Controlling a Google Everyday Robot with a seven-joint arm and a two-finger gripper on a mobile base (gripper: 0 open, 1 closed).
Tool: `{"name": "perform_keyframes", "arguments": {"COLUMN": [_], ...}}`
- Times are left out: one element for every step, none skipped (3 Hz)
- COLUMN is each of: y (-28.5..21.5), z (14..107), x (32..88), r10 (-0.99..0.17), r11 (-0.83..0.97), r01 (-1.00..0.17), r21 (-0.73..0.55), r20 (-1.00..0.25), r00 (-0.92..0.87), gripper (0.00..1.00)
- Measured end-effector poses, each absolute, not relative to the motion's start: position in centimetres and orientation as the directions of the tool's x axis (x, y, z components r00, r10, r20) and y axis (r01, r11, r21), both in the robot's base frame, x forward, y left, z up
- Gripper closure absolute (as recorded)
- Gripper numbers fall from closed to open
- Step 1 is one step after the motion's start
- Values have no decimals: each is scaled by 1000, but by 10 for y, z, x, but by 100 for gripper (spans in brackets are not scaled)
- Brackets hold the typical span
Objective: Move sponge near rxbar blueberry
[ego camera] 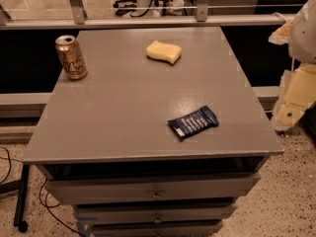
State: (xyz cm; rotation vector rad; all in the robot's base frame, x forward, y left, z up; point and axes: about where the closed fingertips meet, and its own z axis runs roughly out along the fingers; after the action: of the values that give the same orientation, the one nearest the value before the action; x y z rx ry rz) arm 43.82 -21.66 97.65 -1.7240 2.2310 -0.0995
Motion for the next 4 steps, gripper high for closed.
{"name": "perform_keyframes", "arguments": {"y": [-214,-190,-142,-96], "z": [977,965,936,912], "x": [441,468,535,608], "r10": [-953,-937,-879,-795], "r11": [267,265,283,325], "r01": [-930,-931,-930,-924], "r21": [-253,-252,-234,-201], "r20": [-215,-297,-450,-588], "r00": [-215,-187,-154,-152], "gripper": [0,0,0,0]}}
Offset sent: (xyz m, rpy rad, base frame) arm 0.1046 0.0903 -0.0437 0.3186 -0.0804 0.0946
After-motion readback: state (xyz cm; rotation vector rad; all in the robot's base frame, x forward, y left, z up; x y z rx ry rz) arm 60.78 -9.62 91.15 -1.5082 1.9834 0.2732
